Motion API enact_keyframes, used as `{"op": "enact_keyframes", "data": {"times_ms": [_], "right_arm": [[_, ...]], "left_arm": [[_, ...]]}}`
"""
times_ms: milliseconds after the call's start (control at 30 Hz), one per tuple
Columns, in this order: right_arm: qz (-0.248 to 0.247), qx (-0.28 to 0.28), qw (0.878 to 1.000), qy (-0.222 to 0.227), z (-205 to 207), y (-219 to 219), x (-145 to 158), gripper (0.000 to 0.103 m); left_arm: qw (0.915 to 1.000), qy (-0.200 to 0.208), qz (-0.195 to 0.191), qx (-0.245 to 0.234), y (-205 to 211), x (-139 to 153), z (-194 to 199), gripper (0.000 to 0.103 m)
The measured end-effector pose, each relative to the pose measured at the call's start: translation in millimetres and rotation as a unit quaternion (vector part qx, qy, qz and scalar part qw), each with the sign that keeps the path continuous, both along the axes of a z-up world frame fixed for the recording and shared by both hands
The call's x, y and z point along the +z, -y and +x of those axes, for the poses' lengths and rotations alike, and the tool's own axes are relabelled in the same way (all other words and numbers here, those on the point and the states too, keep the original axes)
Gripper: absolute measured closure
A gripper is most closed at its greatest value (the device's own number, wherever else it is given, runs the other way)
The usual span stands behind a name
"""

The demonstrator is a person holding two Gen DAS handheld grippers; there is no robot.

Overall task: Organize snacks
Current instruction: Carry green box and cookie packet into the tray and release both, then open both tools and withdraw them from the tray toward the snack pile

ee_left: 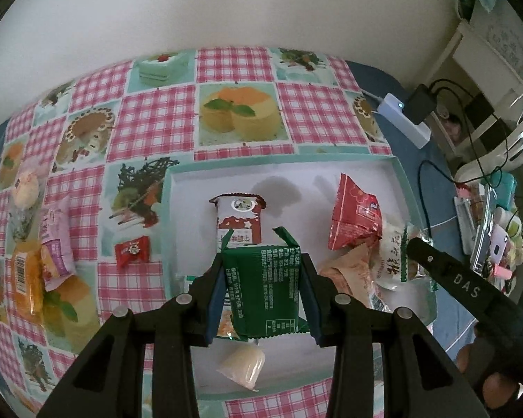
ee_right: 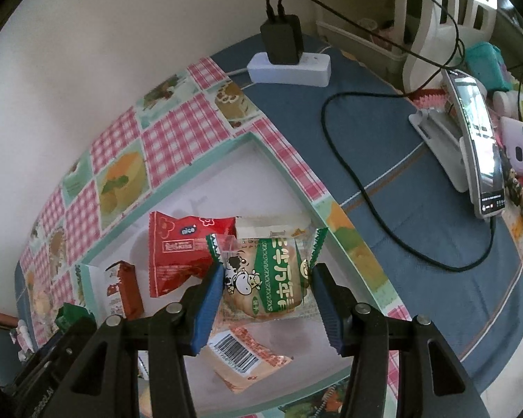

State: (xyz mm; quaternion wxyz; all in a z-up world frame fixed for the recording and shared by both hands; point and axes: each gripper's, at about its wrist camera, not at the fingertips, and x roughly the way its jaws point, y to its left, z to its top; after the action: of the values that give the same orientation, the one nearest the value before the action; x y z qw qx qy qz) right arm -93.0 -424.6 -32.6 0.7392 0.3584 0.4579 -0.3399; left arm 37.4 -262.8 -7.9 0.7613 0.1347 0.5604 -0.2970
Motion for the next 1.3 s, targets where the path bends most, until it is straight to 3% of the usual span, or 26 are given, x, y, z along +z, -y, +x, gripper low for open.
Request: {"op": "enact_keyframes", "data": {"times_ms": [333, 433, 500, 733, 867, 967, 1300], "right_arm": [[-0.001, 0.006, 1.0, 0.0, 1.9, -2.6, 2.4, 0.046], [0.001, 0.009, 1.0, -0.006, 3.5, -2.0, -0.5, 0.046], [0.006, 0.014, 1.0, -0.019, 6.0, -1.5, -5.3, 0.045], [-0.004, 0.014, 1.0, -0.024, 7.0, -3.3, -3.4, 0.03], [-0.006, 0.019, 1.0, -0.019, 8.1, -3.9, -3.2, 0.018], [-0.019, 0.027, 0.999, 0.0, 9.5, -6.0, 2.1, 0.0], [-0.047, 0.044, 0.998, -0.005, 20.0, -16.7, 11.1, 0.0]], "left_arm": [[1.0, -0.001, 0.007, -0.006, 5.2, -2.5, -4.2, 0.062], [0.9999, 0.002, 0.014, -0.002, 5.0, -3.8, -3.3, 0.057], [0.9998, 0.004, 0.017, -0.001, 4.3, -4.0, -2.3, 0.039], [0.9993, 0.008, 0.03, 0.02, -0.3, -6.9, 3.6, 0.031], [0.998, 0.02, 0.039, 0.045, -6.7, -9.4, 10.1, 0.009], [0.9952, 0.038, 0.053, 0.073, -15.3, -10.3, 17.4, 0.008], [0.9889, 0.017, 0.054, 0.137, -41.9, -13.4, 38.2, 0.007]]}}
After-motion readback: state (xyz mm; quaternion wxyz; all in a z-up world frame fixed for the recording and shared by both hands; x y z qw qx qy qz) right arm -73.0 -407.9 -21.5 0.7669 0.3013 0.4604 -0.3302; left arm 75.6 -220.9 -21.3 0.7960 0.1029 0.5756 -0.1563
